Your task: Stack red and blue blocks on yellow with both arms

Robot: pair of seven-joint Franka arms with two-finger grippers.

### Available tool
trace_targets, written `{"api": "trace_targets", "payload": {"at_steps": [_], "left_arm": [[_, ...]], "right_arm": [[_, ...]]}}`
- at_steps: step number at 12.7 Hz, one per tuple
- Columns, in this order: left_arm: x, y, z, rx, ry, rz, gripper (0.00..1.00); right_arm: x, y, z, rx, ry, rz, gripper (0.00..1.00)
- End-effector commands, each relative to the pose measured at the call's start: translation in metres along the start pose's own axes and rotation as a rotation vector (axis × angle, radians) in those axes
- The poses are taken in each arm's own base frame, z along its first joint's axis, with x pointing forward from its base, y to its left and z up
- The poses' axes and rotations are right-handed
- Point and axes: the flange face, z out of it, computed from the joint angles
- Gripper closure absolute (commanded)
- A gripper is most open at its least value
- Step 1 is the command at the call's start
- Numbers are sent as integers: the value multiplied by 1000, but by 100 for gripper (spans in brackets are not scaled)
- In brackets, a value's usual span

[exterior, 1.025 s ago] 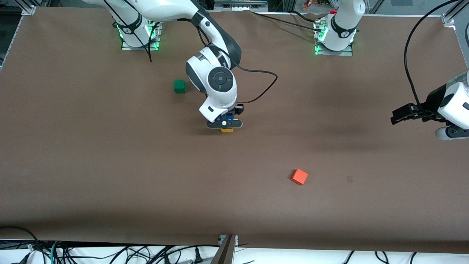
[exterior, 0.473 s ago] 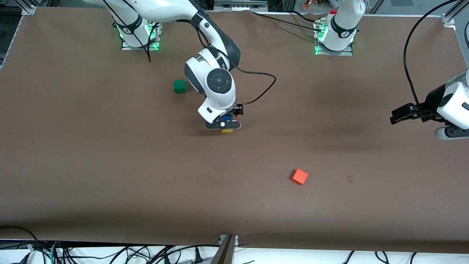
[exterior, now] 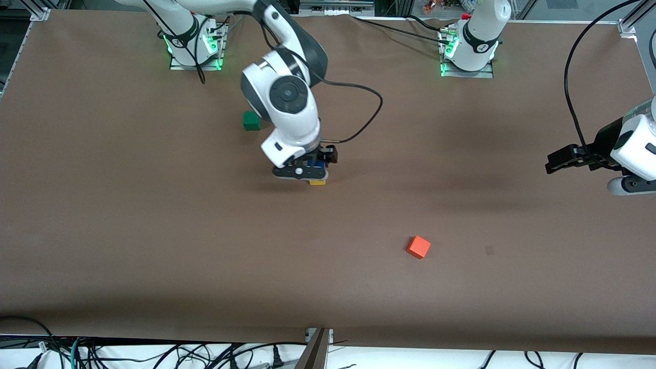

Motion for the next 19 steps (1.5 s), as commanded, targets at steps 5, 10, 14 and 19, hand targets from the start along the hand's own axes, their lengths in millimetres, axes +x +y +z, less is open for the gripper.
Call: {"api": "trace_targets", "payload": {"at_steps": [5,10,14,19], "left_arm": [[5,0,-5,-6,9,18,0],[5,0,-4,-6,7,17,0],[4,1,-5,-6,9,18,0],[4,1,-5,-6,9,18,0]], "right_arm": [[-9,60,-120,0,-20,30,0],[-12,132,-186,-15,-77,-37,0],[-18,236,-221,11,-136,-47,0],[10,345,-214,-46,-132,-100,0]]}}
